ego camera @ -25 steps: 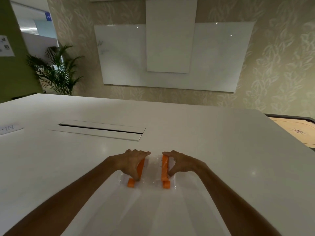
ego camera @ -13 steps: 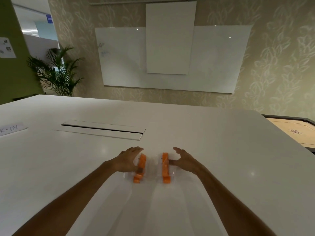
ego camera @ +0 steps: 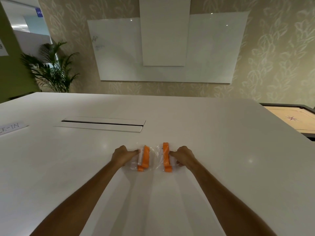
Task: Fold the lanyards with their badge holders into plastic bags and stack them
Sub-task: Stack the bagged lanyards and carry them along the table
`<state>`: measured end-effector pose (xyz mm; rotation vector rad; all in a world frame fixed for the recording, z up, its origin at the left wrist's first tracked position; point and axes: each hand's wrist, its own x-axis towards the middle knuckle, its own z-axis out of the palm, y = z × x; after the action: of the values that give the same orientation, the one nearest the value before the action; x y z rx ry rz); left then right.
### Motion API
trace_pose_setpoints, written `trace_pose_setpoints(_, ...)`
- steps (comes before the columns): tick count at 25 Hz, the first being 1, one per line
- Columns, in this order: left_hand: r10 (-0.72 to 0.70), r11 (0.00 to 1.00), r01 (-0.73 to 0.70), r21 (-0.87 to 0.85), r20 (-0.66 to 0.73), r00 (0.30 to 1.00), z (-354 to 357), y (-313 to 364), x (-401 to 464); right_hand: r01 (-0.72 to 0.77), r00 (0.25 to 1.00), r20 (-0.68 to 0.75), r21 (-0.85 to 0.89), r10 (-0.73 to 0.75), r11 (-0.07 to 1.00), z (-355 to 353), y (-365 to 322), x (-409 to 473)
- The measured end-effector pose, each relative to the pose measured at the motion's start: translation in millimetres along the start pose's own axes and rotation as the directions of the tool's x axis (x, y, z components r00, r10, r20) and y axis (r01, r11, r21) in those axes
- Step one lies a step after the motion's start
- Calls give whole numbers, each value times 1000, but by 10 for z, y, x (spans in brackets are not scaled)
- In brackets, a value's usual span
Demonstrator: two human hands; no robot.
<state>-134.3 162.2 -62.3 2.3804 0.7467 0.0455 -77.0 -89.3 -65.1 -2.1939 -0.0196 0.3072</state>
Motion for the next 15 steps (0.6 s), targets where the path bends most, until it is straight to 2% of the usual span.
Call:
trace_pose_setpoints(5, -73, 980, 82, -181, 55, 996, 54, 76, -84, 27, 999, 38, -19, -27, 999, 67, -37, 65)
trace_pose_setpoints(10, -143, 886, 182, -426, 123, 982, 104, 36, -93, 69, 994, 82, -7, -68, 998, 131, -94, 88)
trace_pose_setpoints(15, -154, 786, 231, -573, 180, 971, 147, -70, -168, 50, 987, 143, 175, -76, 983, 182, -125, 20)
